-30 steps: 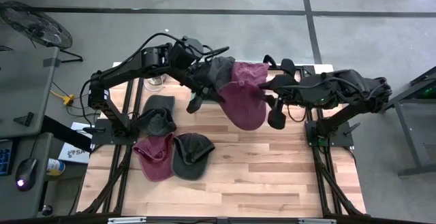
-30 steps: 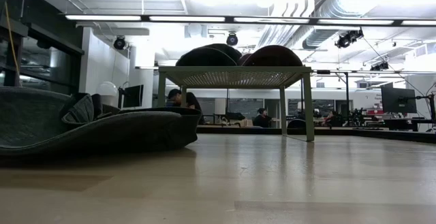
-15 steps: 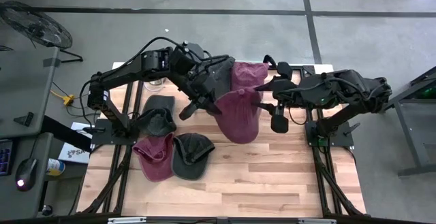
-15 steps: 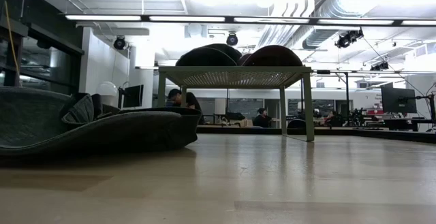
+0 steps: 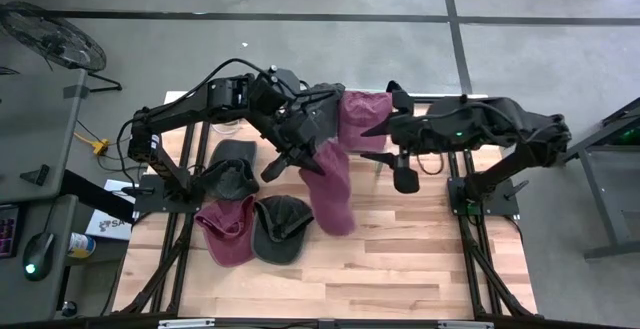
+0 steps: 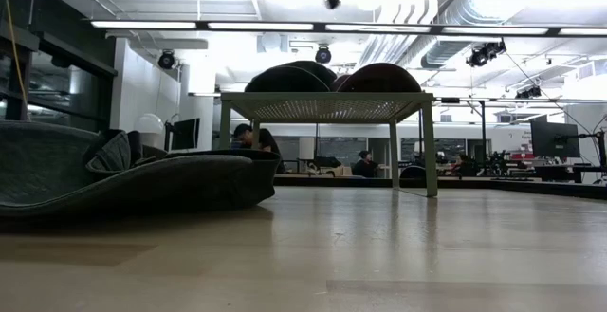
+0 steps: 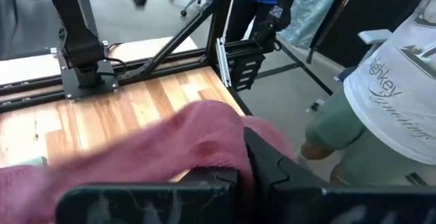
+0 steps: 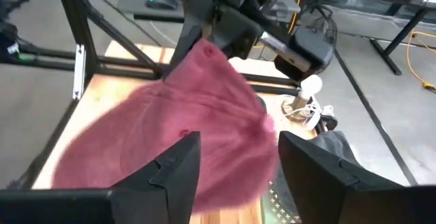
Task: Pick & Place hat
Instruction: Stack the right dark red cap on the other dark red cap on the shelf
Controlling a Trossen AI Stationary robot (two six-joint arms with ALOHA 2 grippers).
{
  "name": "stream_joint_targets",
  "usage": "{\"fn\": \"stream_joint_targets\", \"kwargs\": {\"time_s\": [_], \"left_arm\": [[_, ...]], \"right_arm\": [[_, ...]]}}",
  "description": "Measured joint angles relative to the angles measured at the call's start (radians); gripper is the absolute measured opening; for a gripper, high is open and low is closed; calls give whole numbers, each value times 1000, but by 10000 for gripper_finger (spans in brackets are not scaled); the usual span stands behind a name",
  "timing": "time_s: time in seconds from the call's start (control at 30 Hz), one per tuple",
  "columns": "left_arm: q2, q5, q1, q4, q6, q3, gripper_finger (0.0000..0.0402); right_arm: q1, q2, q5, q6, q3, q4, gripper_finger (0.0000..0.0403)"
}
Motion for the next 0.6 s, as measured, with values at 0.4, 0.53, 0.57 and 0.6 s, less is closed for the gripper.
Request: {"fn": "stream_joint_targets", "kwargs": {"time_s": [0.4, 0.53, 0.57, 0.6], "left_arm": [[0, 55, -18, -162, -3, 0, 0], [0, 49, -33, -194, 8, 0, 0], [0, 49, -33, -198, 10, 0, 0], [0, 50, -34, -202, 13, 0, 0]], "right_arm": [[-74, 96, -87, -168, 0, 0, 220], [-116, 126, -133, -198, 0, 1, 221], [-125, 135, -152, -200, 0, 5, 221], [-136, 146, -175, -201, 0, 12, 221]]}}
